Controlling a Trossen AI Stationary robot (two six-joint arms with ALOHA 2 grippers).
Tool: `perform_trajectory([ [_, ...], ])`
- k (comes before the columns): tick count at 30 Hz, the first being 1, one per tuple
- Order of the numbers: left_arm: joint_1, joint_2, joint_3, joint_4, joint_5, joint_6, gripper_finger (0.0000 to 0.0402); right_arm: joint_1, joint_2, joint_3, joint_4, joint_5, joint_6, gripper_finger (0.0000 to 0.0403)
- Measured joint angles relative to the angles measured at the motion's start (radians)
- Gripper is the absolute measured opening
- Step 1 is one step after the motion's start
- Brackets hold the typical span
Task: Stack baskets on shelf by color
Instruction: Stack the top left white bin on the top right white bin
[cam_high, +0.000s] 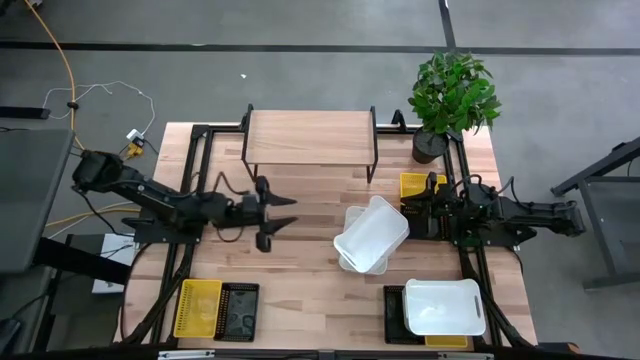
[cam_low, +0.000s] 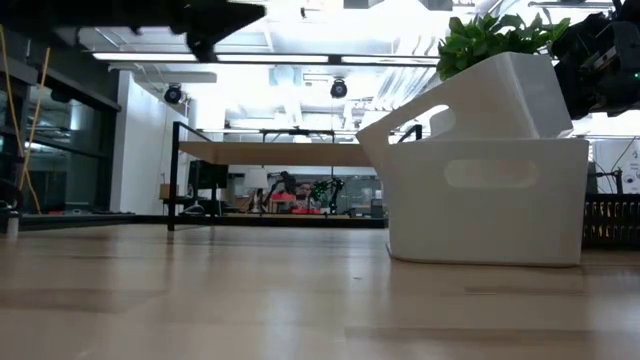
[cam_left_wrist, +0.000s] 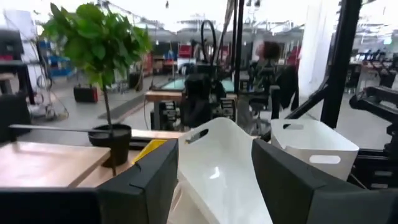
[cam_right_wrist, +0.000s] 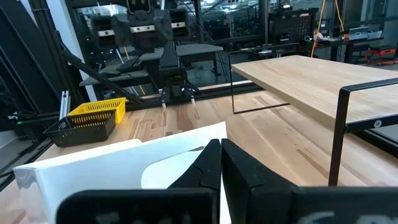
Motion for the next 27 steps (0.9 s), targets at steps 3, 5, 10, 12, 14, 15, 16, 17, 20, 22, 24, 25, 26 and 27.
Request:
perform_trajectory([
  [3, 0.000, -0.048, -0.060, -0.008, 0.003, 0.035, 0.0193, 0.000, 0.000, 0.000, 0.000, 0.000, 0.000, 0.0000],
  [5, 0.005, -0.074, -0.088, -0.013, 0.014, 0.054, 0.0193, 0.000, 0.000, 0.000, 0.000, 0.000, 0.000, 0.0000],
  [10, 0.036, -0.140, -0.107, -0.045, 0.059, 0.061, 0.0193, 0.000, 0.000, 0.000, 0.001, 0.000, 0.016, 0.0000],
  [12, 0.053, -0.166, -0.107, -0.064, 0.104, 0.057, 0.0193, 0.000, 0.000, 0.000, 0.022, 0.000, 0.031, 0.0000],
  [14, 0.070, -0.191, -0.107, -0.088, 0.152, 0.051, 0.0193, 0.000, 0.000, 0.000, 0.082, 0.002, 0.032, 0.0000],
  [15, 0.079, -0.206, -0.107, -0.108, 0.176, 0.050, 0.0193, 0.000, 0.000, 0.000, 0.121, 0.006, 0.033, 0.0000],
  [16, 0.087, -0.223, -0.107, -0.129, 0.198, 0.050, 0.0193, 0.000, 0.000, 0.000, 0.171, 0.008, 0.034, 0.0000],
  [17, 0.096, -0.239, -0.107, -0.151, 0.218, 0.050, 0.0193, 0.000, 0.000, 0.000, 0.221, 0.007, 0.034, 0.0000],
  [20, 0.115, -0.273, -0.107, -0.217, 0.269, 0.042, 0.0193, 0.000, 0.000, 0.000, 0.353, 0.004, 0.025, 0.0000],
  [22, 0.120, -0.286, -0.107, -0.243, 0.286, 0.025, 0.0193, 0.000, 0.000, 0.001, 0.406, 0.002, 0.000, 0.0000],
  [24, 0.121, -0.295, -0.107, -0.269, 0.290, 0.007, 0.0193, 0.000, 0.000, 0.009, 0.405, 0.010, -0.035, 0.0000],
  [25, 0.121, -0.299, -0.107, -0.280, 0.290, 0.000, 0.0193, 0.000, 0.000, 0.016, 0.403, 0.024, -0.040, 0.0000],
  [26, 0.121, -0.300, -0.107, -0.283, 0.290, -0.004, 0.0193, 0.000, 0.000, 0.024, 0.404, 0.044, -0.041, 0.0000],
  [27, 0.121, -0.300, -0.107, -0.288, 0.291, -0.010, 0.0193, 0.000, 0.000, 0.032, 0.407, 0.067, -0.039, 0.0000],
])
